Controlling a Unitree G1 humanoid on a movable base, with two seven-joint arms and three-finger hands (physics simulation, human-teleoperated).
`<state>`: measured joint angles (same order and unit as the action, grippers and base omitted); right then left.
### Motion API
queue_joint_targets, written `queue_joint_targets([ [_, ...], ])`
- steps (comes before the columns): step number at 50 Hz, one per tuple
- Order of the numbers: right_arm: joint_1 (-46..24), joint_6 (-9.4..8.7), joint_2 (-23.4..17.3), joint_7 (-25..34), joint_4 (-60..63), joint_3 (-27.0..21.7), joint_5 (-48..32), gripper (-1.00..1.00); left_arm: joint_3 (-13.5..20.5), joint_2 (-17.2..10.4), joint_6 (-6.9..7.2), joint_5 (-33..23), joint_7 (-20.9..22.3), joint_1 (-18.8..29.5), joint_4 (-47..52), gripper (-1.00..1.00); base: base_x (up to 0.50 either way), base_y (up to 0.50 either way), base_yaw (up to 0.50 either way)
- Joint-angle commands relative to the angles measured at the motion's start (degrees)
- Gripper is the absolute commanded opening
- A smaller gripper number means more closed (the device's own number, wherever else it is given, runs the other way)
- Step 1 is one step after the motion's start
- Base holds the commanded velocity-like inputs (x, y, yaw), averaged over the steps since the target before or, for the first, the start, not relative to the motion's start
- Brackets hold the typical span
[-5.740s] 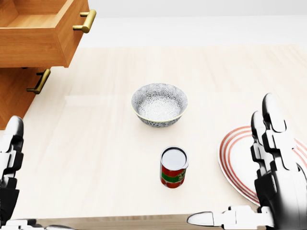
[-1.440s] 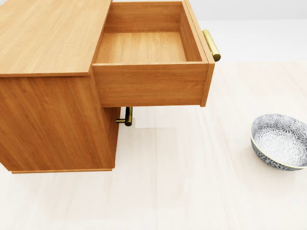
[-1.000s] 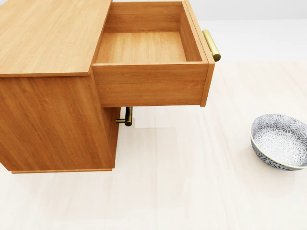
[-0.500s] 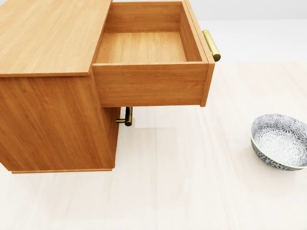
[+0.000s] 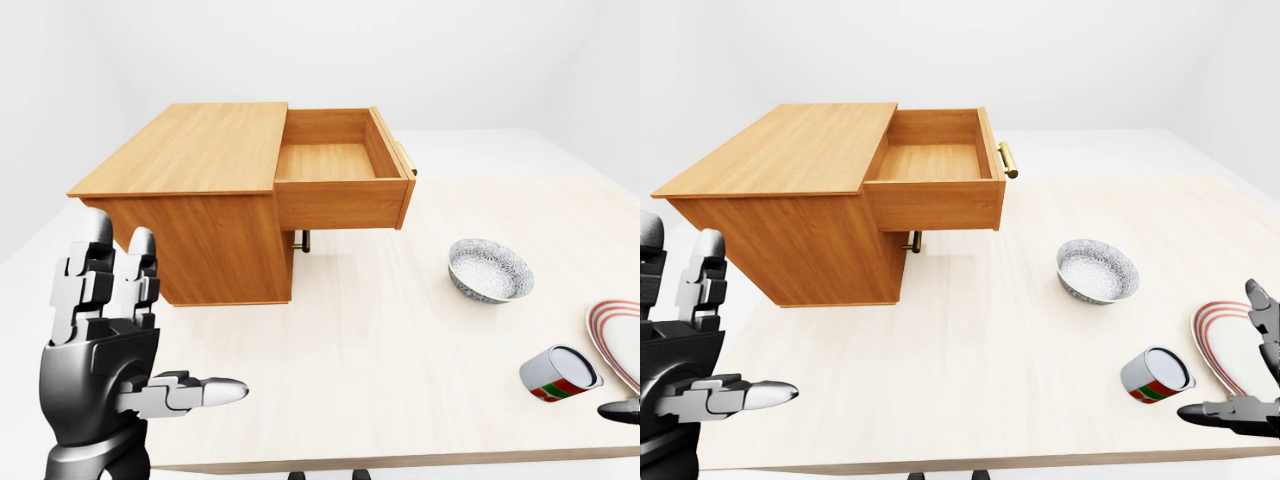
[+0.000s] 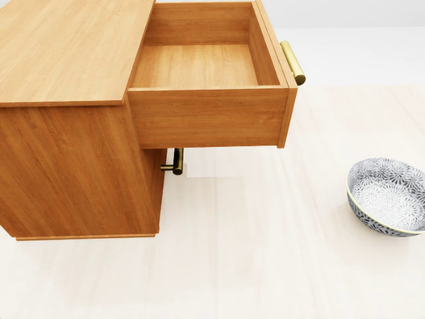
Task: Put the ketchup in the top drawer of the cabinet.
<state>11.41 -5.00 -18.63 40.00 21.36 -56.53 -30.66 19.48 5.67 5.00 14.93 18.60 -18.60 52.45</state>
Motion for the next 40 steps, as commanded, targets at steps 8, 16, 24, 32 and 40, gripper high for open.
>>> queue_joint_targets([
  [8, -0.1, 0.00, -0.6, 0.0, -9.0, 3.5, 1.5, 1.00, -0.6, 0.0, 0.00, -0.4, 0.0, -0.3, -0.1, 1.00, 0.00, 0.00, 0.00],
  [16, 0.0, 0.00, -1.2, 0.0, -14.1, 5.0, 3.4, 1.00, -0.6, 0.0, 0.00, -0.5, 0.0, -0.4, -0.1, 1.00, 0.00, 0.00, 0.00],
  [24, 1.0, 0.00, -1.7, 0.0, -17.4, 5.1, 4.9, 1.00, -1.2, 0.1, 0.00, -1.0, 0.0, -0.6, -0.5, 1.00, 0.00, 0.00, 0.00],
  [32, 1.5, 0.00, -1.8, 0.0, -18.7, 4.7, 5.1, 1.00, -1.6, 0.0, 0.00, -1.3, -0.1, -0.6, -1.1, 1.00, 0.00, 0.00, 0.00],
  [40, 1.5, 0.00, -2.0, 0.0, -19.1, 4.8, 5.3, 1.00, -1.9, -0.1, 0.00, -1.5, -0.3, -0.8, -1.0, 1.00, 0.00, 0.00, 0.00],
])
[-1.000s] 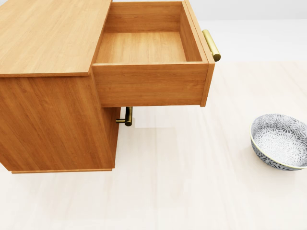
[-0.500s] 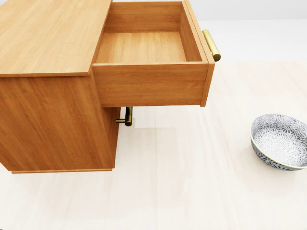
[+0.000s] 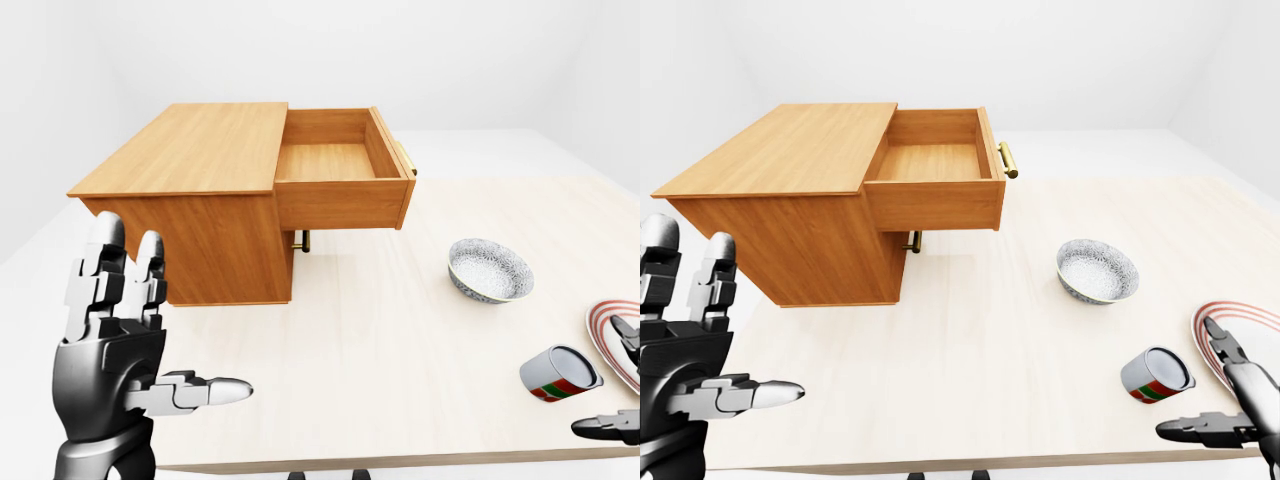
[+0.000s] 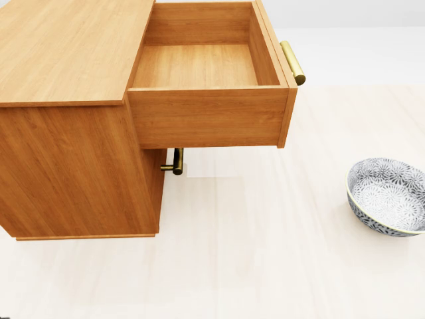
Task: Put the ketchup in the top drawer of the cabinet.
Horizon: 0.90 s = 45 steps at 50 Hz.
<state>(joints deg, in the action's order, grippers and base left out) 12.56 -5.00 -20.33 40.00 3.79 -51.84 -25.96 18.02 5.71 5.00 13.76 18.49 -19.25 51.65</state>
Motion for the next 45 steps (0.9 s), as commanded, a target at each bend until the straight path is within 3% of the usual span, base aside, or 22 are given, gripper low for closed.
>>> queue_joint_targets([
  [1, 0.4, 0.00, -0.4, 0.0, -1.6, 0.0, 0.4, 1.00, -0.6, -0.1, 0.00, -0.4, -0.1, -0.2, -0.3, 1.00, 0.00, 0.00, 0.00],
  [30, -2.4, 0.00, -2.6, 0.0, -0.1, 2.9, -2.7, 1.00, -0.8, -0.1, 0.00, -0.6, -0.2, -0.4, -0.2, 1.00, 0.00, 0.00, 0.00],
  [45, -2.4, 0.00, -3.3, 0.0, -6.0, 3.4, -0.8, 1.00, -1.5, -0.1, 0.00, -1.1, -0.3, -0.6, -0.7, 1.00, 0.00, 0.00, 0.00],
])
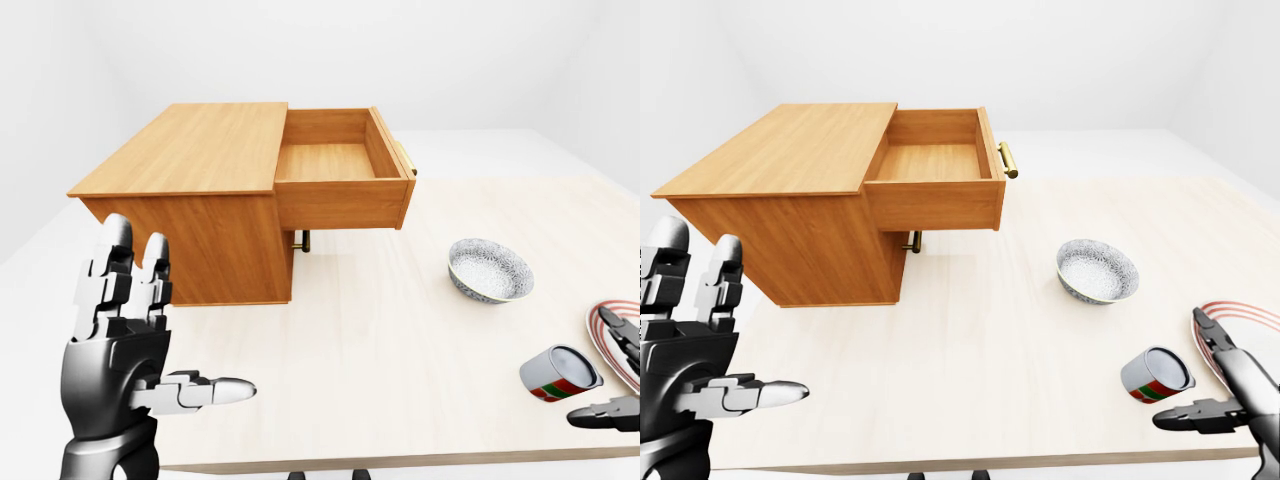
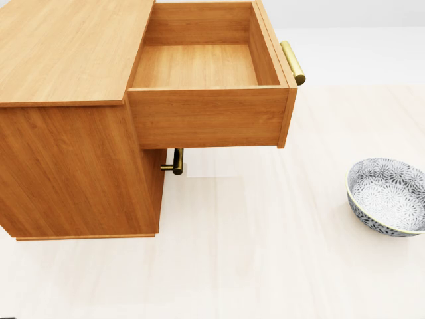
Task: Put the ketchup in the top drawer of the cabinet.
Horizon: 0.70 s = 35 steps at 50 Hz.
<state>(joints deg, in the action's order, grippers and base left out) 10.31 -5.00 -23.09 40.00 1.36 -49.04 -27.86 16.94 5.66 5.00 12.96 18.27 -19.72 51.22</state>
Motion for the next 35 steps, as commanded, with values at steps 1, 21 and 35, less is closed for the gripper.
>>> queue_joint_targets([
  [1, -0.1, 0.00, -0.6, 0.0, -4.1, 0.8, 1.3, 1.00, -0.4, -0.1, 0.00, -0.3, -0.1, 0.0, -0.3, 1.00, 0.00, 0.00, 0.00],
  [21, -0.3, 0.00, -1.1, 0.0, -5.7, 2.6, 1.7, 1.00, -0.2, -0.3, 0.00, -0.2, -0.4, 0.3, -0.5, 1.00, 0.00, 0.00, 0.00],
  [35, -0.2, 0.00, -1.5, 0.0, -7.7, 2.9, 2.3, 1.00, -0.5, -0.1, 0.00, -0.4, -0.2, -0.1, -0.6, 1.00, 0.00, 0.00, 0.00],
])
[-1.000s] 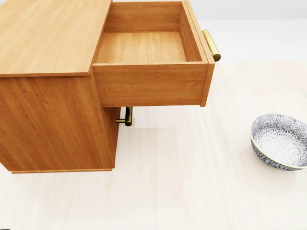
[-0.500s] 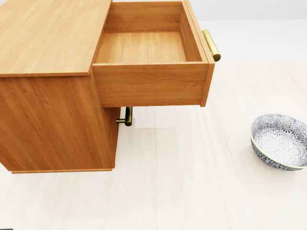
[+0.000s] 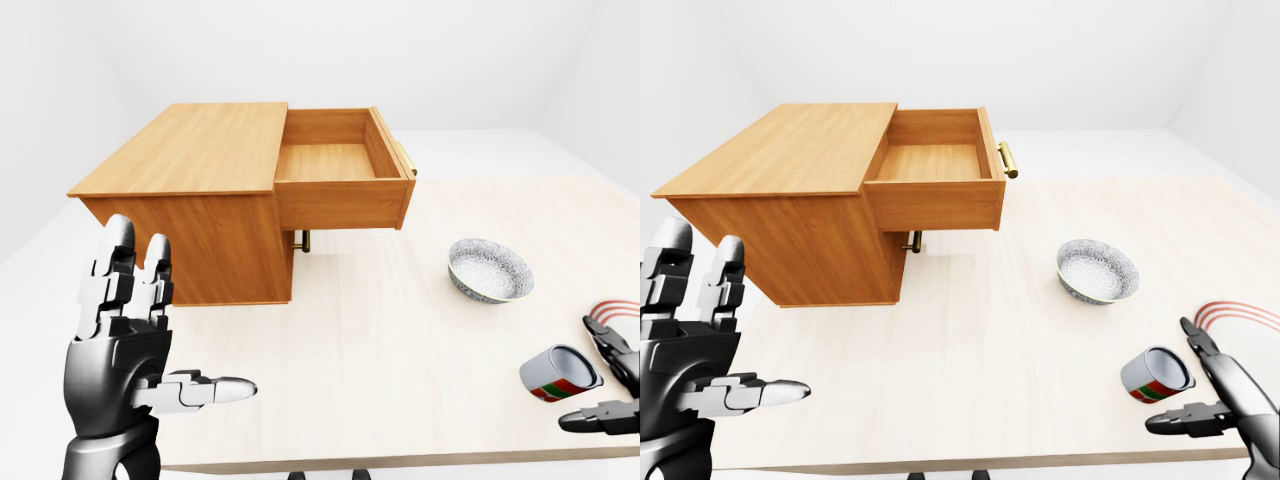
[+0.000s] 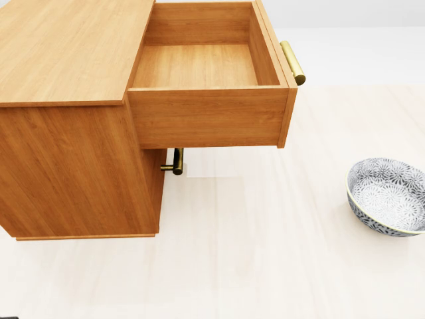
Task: Put the ketchup in the top drawer of the cabinet.
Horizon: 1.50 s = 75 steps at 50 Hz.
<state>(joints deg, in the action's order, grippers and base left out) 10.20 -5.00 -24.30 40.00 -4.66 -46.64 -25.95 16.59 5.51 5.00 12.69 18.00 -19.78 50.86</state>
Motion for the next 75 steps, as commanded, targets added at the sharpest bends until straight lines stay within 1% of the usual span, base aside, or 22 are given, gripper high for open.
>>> queue_joint_targets([
  [1, -0.1, 0.00, -0.3, 0.0, -2.1, 0.7, 0.4, 1.00, -0.1, 0.0, 0.00, -0.2, 0.0, 0.1, -0.3, 1.00, 0.00, 0.00, 0.00],
  [17, 0.3, 0.00, -1.1, 0.0, -4.5, 0.7, 1.1, 1.00, -0.4, -0.1, 0.00, -0.4, -0.1, 0.0, -0.6, 1.00, 0.00, 0.00, 0.00],
  [36, -0.2, 0.00, -1.1, 0.0, -7.0, 3.1, 1.5, 1.00, -0.6, -0.1, 0.00, -0.6, -0.3, 0.0, -0.6, 1.00, 0.00, 0.00, 0.00],
  [37, -0.3, 0.00, -1.2, 0.0, -7.2, 3.1, 1.6, 0.82, -0.7, -0.1, 0.00, -0.6, -0.3, -0.1, -0.6, 1.00, 0.00, 0.00, 0.00],
  [38, -0.3, 0.00, -1.2, 0.0, -7.4, 3.2, 1.7, 0.52, -0.6, -0.1, 0.00, -0.6, -0.4, 0.0, -0.5, 1.00, 0.00, 0.00, 0.00],
  [39, -0.3, 0.00, -1.2, 0.0, -7.4, 3.2, 1.9, 0.05, -0.6, -0.2, 0.00, -0.5, -0.4, 0.0, -0.5, 1.00, 0.00, 0.00, 0.00],
  [40, -0.3, 0.00, -1.2, 0.0, -7.4, 3.2, 2.0, -0.50, -0.6, -0.2, 0.00, -0.5, -0.4, 0.0, -0.4, 1.00, 0.00, 0.00, 0.00],
  [41, -0.1, 0.00, -1.1, 0.0, -7.1, 3.2, 2.1, -1.00, -0.5, -0.2, 0.00, -0.5, -0.4, 0.0, -0.5, 1.00, 0.00, 0.00, 0.00],
  [51, 0.4, 0.00, -0.5, 0.0, -6.9, 3.3, 2.2, -1.00, -0.4, -0.1, 0.00, -0.5, -0.3, 0.0, -0.7, 1.00, 0.00, 0.00, 0.00],
  [60, 0.6, 0.00, 1.2, 0.0, -1.4, 3.7, 0.8, -1.00, 0.0, -0.2, 0.00, -0.3, -0.5, 0.4, -0.5, 1.00, 0.00, 0.00, 0.00],
  [64, 0.5, 0.00, 2.9, 0.0, 7.2, 3.7, -1.0, -1.00, 0.2, -0.2, 0.00, 0.0, -0.4, 0.3, -0.3, 1.00, 0.00, 0.00, 0.00],
  [69, -0.9, 0.00, 4.6, 0.0, 22.2, 4.9, -5.9, -1.00, 0.5, -0.2, 0.00, 0.2, -0.4, 0.5, -0.1, 1.00, 0.00, 0.00, 0.00],
  [71, -2.0, 0.00, 4.7, 0.0, 26.8, 5.3, -8.1, -1.00, 0.5, -0.2, 0.00, 0.2, -0.3, 0.4, 0.0, 1.00, 0.00, 0.00, 0.00],
  [75, -6.6, 0.00, 2.9, 0.0, 34.1, 7.2, -11.8, -1.00, 1.1, -0.3, 0.00, 0.6, -0.4, 0.8, 0.3, 1.00, 0.00, 0.00, 0.00],
])
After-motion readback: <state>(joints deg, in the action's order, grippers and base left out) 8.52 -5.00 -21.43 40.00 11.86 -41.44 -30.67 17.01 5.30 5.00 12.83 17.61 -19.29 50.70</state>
